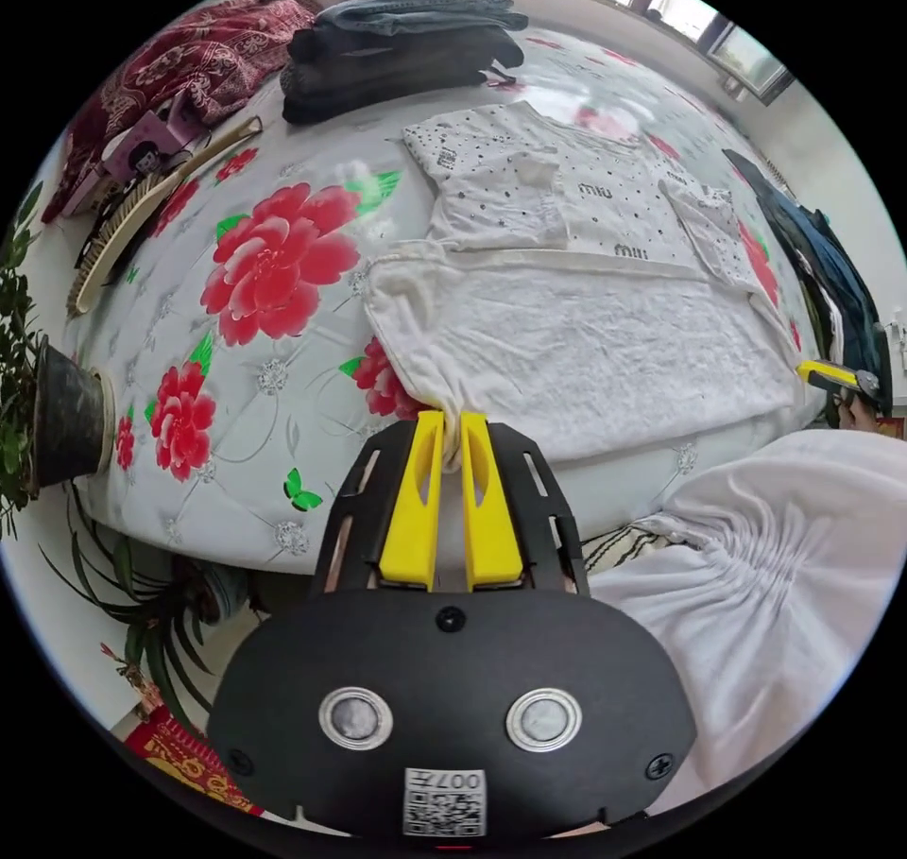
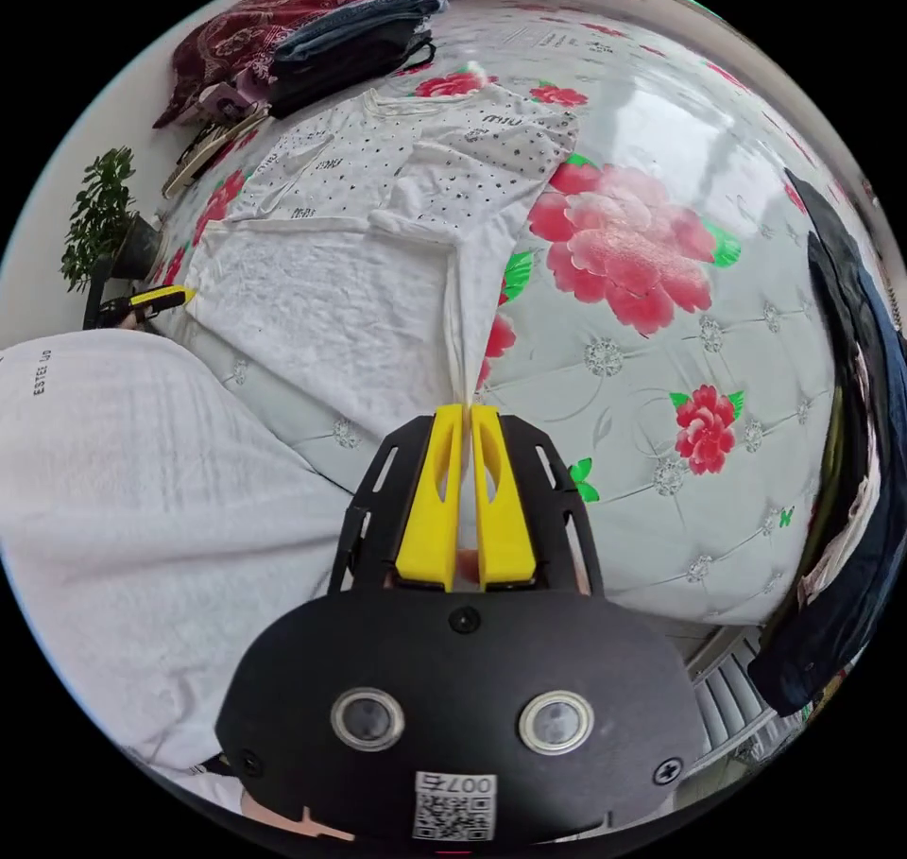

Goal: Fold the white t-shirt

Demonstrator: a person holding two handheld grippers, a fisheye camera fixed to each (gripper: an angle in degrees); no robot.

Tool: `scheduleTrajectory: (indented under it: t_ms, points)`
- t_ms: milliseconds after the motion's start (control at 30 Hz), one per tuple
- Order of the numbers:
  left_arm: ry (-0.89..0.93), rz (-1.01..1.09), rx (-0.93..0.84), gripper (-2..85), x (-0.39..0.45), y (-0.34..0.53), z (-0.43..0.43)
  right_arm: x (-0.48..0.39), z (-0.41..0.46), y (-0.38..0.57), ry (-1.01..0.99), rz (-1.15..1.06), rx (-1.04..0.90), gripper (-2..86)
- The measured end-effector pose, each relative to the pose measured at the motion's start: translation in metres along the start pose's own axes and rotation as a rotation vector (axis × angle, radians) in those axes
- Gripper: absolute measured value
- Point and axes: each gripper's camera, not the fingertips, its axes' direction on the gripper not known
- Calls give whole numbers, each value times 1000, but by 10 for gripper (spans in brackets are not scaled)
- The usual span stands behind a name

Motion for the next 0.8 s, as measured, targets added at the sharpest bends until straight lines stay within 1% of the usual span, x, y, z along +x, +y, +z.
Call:
scheduleTrajectory:
  t_ms: [33, 67, 100, 133, 167, 233, 333, 400, 467, 567, 600, 633, 667, 700, 767, 800]
  points:
    - [84, -5, 14, 22, -11, 2, -14, 19, -15, 11, -97, 45, 30, 0]
    - [131, -8, 17, 20, -17, 3, -21, 40, -28, 22, -211, 104, 55, -1]
    - [229, -15, 15, 18, -30, 3, -34, 52, -34, 28, -275, 133, 70, -1]
    - [337, -25, 17, 16, -45, 0, -47, 73, -45, 38, -394, 185, 102, -1]
    - [395, -30, 20, 16, -52, -2, -53, 93, -54, 46, -506, 238, 125, -2]
    - [573, -57, 41, 14, -78, -19, -69, 122, -65, 54, -638, 316, 155, -2]
    - [681, -68, 32, 15, -99, -60, -70, 161, -81, 46, -816, 393, 205, -2]
    - [703, -84, 24, 16, -108, -92, -68, 180, -90, 29, -892, 437, 234, -2]
    - [704, -128, 33, 19, -120, -127, -66, 204, -102, -7, -971, 475, 275, -2]
    - [722, -316, 99, 30, -147, -181, -59, 230, -115, -68, -996, 536, 374, -1]
    - [714, -421, 147, 38, -158, -199, -53, 236, -116, -82, -994, 554, 404, -1]
    - [687, -481, 202, 52, -164, -215, -46, 245, -117, -106, -966, 588, 481, 0]
    - [659, -513, 220, 60, -166, -221, -41, 253, -115, -128, -898, 628, 536, 1]
    - [603, -580, 235, 80, -169, -230, -32, 257, -113, -138, -857, 644, 549, 2]
    - [565, -651, 265, 102, -171, -233, -24, 266, -99, -164, -677, 704, 521, 5]
    - [541, -658, 287, 109, -170, -231, -23, 267, -95, -166, -634, 714, 512, 6]
